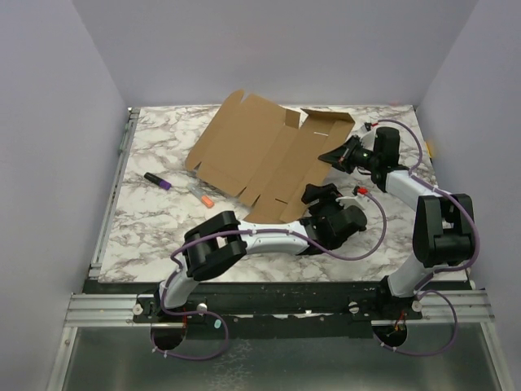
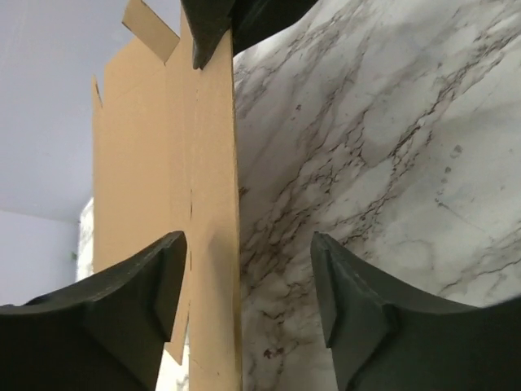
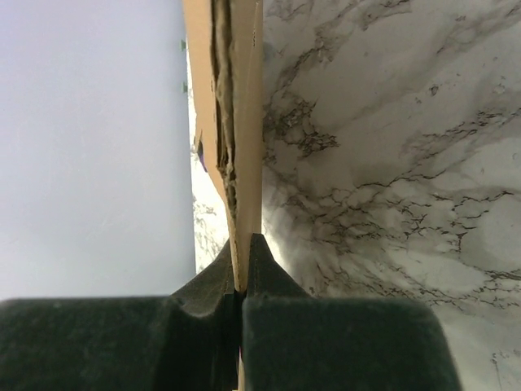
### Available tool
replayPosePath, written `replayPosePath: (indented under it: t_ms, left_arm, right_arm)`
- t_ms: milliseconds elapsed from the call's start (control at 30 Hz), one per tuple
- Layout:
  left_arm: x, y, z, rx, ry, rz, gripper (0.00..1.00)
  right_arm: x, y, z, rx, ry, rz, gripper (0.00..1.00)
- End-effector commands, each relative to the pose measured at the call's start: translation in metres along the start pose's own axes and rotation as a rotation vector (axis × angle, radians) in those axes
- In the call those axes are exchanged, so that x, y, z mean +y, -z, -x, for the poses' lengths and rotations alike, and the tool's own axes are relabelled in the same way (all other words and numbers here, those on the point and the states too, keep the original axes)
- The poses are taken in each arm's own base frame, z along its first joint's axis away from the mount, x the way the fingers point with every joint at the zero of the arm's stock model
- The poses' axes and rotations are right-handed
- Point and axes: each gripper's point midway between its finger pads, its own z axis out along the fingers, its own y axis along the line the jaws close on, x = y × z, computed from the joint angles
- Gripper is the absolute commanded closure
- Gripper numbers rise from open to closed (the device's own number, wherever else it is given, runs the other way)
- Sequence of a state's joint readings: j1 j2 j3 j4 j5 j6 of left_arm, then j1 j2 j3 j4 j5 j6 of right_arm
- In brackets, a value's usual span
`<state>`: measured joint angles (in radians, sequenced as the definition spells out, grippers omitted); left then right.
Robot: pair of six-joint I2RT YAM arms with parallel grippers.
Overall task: Fold the paper box
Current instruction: Fold the paper box at the center of the board.
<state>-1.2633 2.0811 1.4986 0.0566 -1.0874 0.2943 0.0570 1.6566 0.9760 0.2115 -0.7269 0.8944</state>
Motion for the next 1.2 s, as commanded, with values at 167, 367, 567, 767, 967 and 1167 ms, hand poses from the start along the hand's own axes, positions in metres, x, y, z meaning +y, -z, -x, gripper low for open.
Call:
replayPosePath:
  t_ms: [167, 367, 567, 767, 967, 1167]
  left_arm:
    - [0.0, -0.003, -0.004, 0.025, -0.015, -0.034, 1.0]
    - [0.016, 0.007, 0.005, 0.011, 0.041, -0.016, 0.27]
    - [0.014, 0.012, -0.016, 0.027, 0.021, -0.039, 0.31]
    - [0.004, 0.005, -0.029, 0.057, -0.047, -0.004, 1.0]
    - [0.008, 0.013, -0.037, 0.06, -0.084, 0.014, 1.0]
    - [-0.008, 0.024, -0.05, 0.054, -0.104, -0.014, 1.0]
  right_arm:
    - [0.026, 0.007, 0.002, 0.006, 0.016, 0.069, 1.0]
    - [0.028, 0.008, 0.002, 0.003, 0.02, 0.074, 1.0]
    - [0.029, 0.008, 0.001, 0.001, 0.028, 0.088, 1.0]
    - [0.033, 0.011, 0.001, -0.011, 0.046, 0.102, 0.94]
    - [0.027, 0.013, 0.009, -0.029, 0.05, 0.103, 0.61]
    - [0.006, 0.015, 0.028, -0.055, 0.022, 0.063, 0.58]
